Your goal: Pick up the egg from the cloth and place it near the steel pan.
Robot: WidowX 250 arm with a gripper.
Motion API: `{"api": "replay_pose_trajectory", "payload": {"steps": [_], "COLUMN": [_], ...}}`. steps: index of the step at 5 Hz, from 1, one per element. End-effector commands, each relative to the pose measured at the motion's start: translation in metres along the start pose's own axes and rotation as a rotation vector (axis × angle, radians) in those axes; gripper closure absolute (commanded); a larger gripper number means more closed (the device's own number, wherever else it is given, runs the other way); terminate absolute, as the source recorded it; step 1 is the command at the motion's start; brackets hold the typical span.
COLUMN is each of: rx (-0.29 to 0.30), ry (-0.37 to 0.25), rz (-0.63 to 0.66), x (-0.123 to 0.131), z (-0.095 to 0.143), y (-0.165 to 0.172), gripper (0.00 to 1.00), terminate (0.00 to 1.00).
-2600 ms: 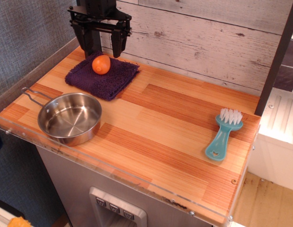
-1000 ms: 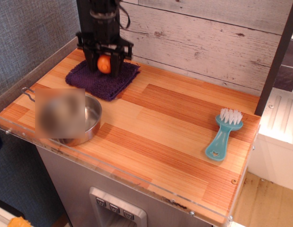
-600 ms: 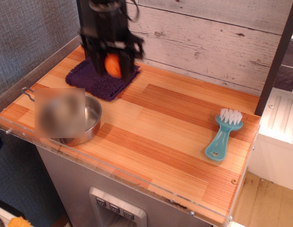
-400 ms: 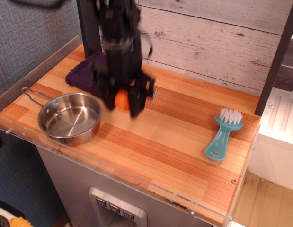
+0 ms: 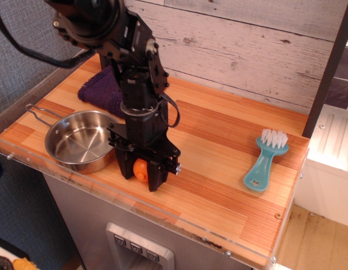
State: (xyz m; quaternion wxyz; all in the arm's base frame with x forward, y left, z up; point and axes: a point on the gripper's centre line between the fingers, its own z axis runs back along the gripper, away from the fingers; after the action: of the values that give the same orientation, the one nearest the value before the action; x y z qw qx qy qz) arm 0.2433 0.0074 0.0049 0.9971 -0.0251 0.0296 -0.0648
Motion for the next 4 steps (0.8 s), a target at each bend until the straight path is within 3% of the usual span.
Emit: {"api": "replay_pose_trajectory", "payload": {"steps": [1,3,4], "rx": [0.018,0.071,0.088], "ry": [0.024,-0.045,-0.096], "rz": [-0.053,-0.067,-0.043], "x": [-0.027,-0.032,-0.034], "z": [-0.005,0.021,0.052], "y": [-0.007,-0.017,-0.017], "gripper": [0.00,0.00,0.00], "terminate": [0.00,0.00,0.00]}}
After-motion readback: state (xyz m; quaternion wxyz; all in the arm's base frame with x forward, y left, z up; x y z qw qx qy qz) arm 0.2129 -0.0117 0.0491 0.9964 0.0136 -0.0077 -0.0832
